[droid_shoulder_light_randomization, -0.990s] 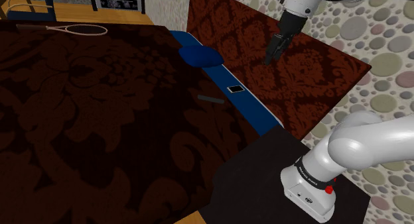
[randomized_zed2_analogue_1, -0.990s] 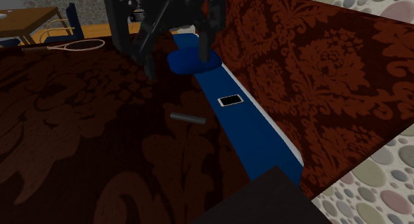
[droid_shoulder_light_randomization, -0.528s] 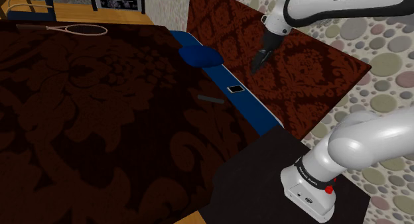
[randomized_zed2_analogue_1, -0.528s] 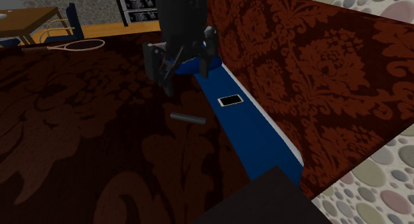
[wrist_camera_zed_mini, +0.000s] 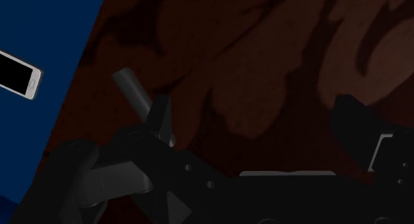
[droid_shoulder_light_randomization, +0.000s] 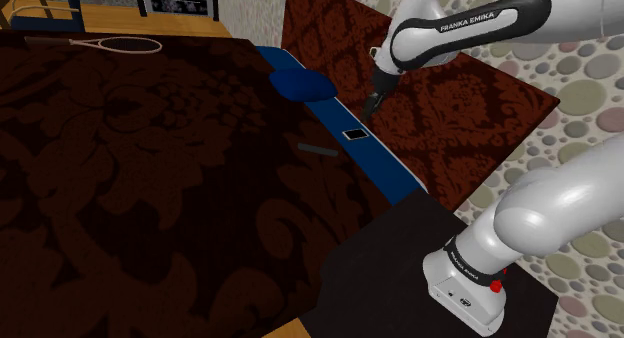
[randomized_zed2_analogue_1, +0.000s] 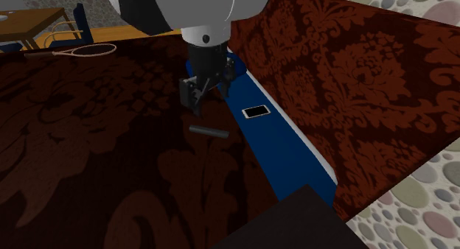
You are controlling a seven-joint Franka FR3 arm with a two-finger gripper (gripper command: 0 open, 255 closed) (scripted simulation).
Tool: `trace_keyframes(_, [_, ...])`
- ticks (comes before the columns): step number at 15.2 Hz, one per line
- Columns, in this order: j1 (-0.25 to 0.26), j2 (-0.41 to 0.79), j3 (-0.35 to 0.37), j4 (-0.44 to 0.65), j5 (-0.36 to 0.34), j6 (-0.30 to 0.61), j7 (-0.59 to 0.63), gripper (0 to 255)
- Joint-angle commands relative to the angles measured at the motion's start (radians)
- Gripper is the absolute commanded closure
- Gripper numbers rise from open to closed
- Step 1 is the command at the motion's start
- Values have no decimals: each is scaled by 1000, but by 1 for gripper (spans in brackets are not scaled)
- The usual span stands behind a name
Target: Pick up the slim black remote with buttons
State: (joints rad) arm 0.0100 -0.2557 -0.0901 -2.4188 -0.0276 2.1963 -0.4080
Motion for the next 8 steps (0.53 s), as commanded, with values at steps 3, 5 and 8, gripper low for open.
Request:
trace_keyframes(3, [3,147,-15,42,3,110,-66,0])
trace_keyframes(5, [1,225,-21,73,8,158,-103,0])
trace_keyframes(8, [-3,343,-26,130,20,222,-157,0])
